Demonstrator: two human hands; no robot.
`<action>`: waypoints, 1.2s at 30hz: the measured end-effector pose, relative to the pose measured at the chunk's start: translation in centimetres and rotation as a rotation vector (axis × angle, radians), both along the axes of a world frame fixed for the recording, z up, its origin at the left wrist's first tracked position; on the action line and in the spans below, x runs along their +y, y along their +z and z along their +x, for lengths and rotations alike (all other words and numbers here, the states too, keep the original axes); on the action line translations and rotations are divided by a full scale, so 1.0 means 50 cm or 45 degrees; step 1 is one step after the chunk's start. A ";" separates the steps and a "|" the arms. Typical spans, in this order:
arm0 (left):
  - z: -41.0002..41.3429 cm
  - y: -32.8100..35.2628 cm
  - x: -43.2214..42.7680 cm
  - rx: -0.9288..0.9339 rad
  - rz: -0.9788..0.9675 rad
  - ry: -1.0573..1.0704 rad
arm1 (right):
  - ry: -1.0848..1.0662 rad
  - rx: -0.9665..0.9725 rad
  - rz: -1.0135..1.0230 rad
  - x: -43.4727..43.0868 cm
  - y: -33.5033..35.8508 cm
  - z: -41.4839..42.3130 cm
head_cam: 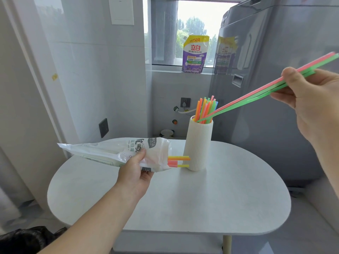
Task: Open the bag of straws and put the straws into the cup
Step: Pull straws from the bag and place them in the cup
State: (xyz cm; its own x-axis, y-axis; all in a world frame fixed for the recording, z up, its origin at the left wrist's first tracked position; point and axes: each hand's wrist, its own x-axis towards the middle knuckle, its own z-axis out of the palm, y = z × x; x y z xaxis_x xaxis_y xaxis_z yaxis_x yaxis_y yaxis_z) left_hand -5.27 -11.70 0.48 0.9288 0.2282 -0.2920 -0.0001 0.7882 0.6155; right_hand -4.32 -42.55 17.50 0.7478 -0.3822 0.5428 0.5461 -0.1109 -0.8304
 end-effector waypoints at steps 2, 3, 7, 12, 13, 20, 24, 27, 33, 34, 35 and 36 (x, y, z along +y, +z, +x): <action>0.000 0.000 -0.002 -0.003 0.004 -0.009 | -0.010 -0.009 -0.058 0.000 0.017 0.003; 0.000 0.000 -0.004 -0.004 0.006 -0.013 | -0.013 -0.015 -0.081 0.002 0.025 0.003; -0.001 -0.001 -0.011 -0.006 0.013 -0.033 | -0.014 -0.001 -0.191 0.028 0.042 0.004; -0.005 -0.002 -0.019 -0.004 0.041 -0.054 | -0.031 0.066 -0.304 0.069 0.048 0.032; -0.007 -0.001 -0.020 -0.005 0.041 -0.056 | -0.033 0.080 -0.324 0.077 0.051 0.040; -0.008 0.004 -0.018 -0.006 0.022 -0.063 | 0.010 0.235 -0.561 0.123 0.050 0.089; -0.008 0.006 -0.019 0.000 0.012 -0.076 | -0.029 0.359 -0.772 0.148 0.037 0.124; -0.009 0.006 -0.020 -0.005 0.015 -0.088 | -0.128 0.379 -1.069 0.168 0.008 0.149; -0.009 0.007 -0.017 -0.005 0.012 -0.081 | -0.215 0.436 -1.167 0.183 -0.046 0.187; -0.010 0.007 -0.017 -0.005 0.013 -0.083 | -0.226 0.410 -1.148 0.185 -0.048 0.186; -0.010 0.007 -0.016 -0.006 0.014 -0.083 | -0.214 0.378 -1.123 0.187 -0.048 0.184; -0.010 0.007 -0.014 -0.007 0.015 -0.079 | -0.190 0.335 -1.110 0.190 -0.047 0.182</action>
State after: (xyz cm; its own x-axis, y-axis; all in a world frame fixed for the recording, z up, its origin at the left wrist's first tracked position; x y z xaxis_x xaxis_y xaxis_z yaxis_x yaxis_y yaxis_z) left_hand -5.77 -12.42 0.84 0.9429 0.1732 -0.2845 0.0454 0.7795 0.6248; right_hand 4.77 -33.07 15.17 0.8636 -0.0201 0.5037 0.2816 -0.8095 -0.5152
